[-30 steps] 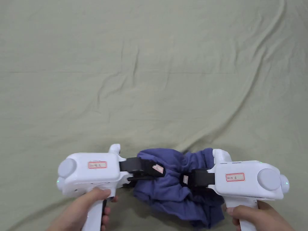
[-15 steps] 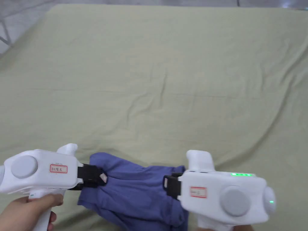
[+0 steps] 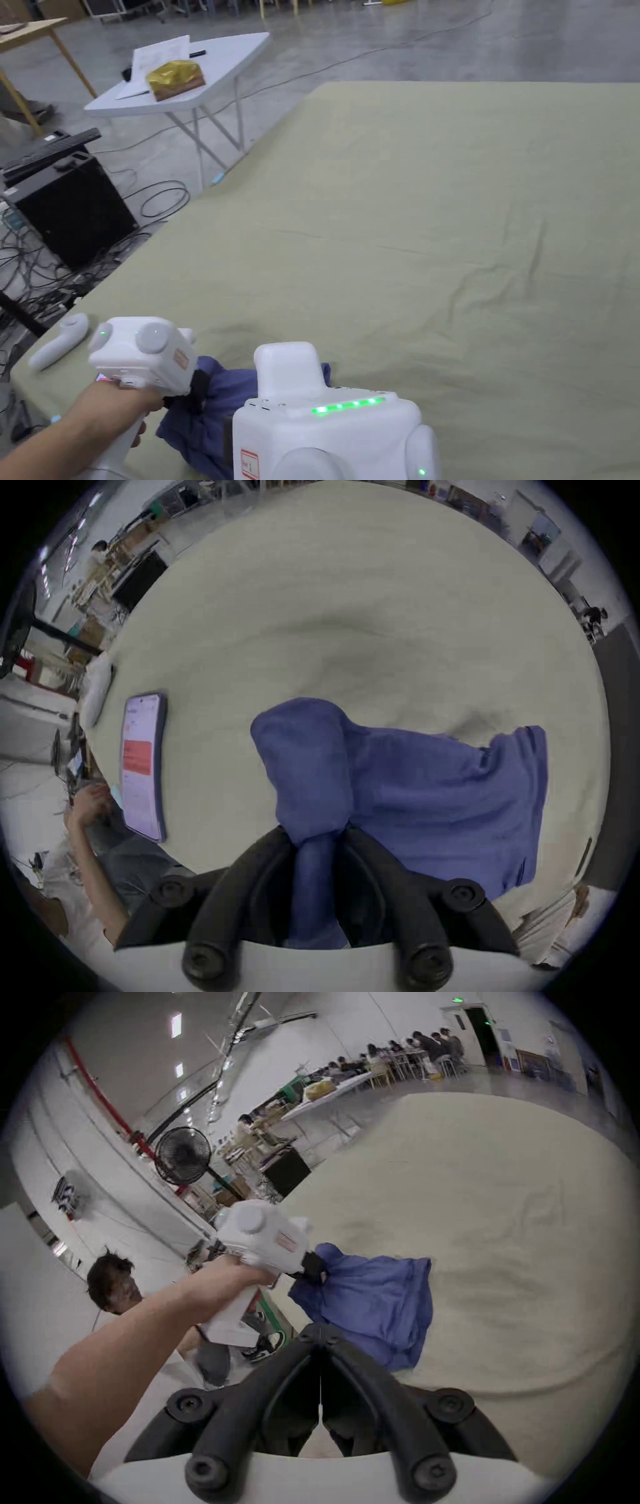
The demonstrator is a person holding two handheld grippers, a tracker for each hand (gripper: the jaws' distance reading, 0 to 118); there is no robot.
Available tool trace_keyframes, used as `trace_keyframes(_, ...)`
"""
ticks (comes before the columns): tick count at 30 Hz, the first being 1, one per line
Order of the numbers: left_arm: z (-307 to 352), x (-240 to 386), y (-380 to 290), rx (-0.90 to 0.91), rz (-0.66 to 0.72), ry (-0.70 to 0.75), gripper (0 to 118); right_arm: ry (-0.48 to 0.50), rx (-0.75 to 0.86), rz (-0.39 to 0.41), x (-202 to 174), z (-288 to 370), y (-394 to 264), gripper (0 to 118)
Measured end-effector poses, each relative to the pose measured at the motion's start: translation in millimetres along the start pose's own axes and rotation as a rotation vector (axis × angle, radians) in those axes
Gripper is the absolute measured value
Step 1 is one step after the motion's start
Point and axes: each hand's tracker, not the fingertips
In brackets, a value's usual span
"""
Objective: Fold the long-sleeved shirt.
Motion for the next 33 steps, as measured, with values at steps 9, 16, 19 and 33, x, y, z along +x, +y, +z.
trace_keyframes(9, 56.4, 38.8, -14.5, 0.257, -0.068, 0.177, 118, 0.111, -0.049, -0.049, 43.8, 33.3, -6.6, 2)
trace_keyframes(16, 152.3, 116.2, -48.2, 0.461, 0.026, -0.218, 83, 0.029, 0.109, -0.078, 109.5, 120.6, -23.5, 2)
trace_keyframes(19, 212.4, 171.5, -54.6, 0.699, 0.023, -0.143, 0, 0.029, 0.201, -0.147, 155.6, 181.0, -25.6, 2)
trace_keyframes(33, 383.1, 404.4, -91.5, 1.203, -0.21, -0.404, 0, -0.845, 0.82, -0.055, 221.9, 496.1, -9.2, 2)
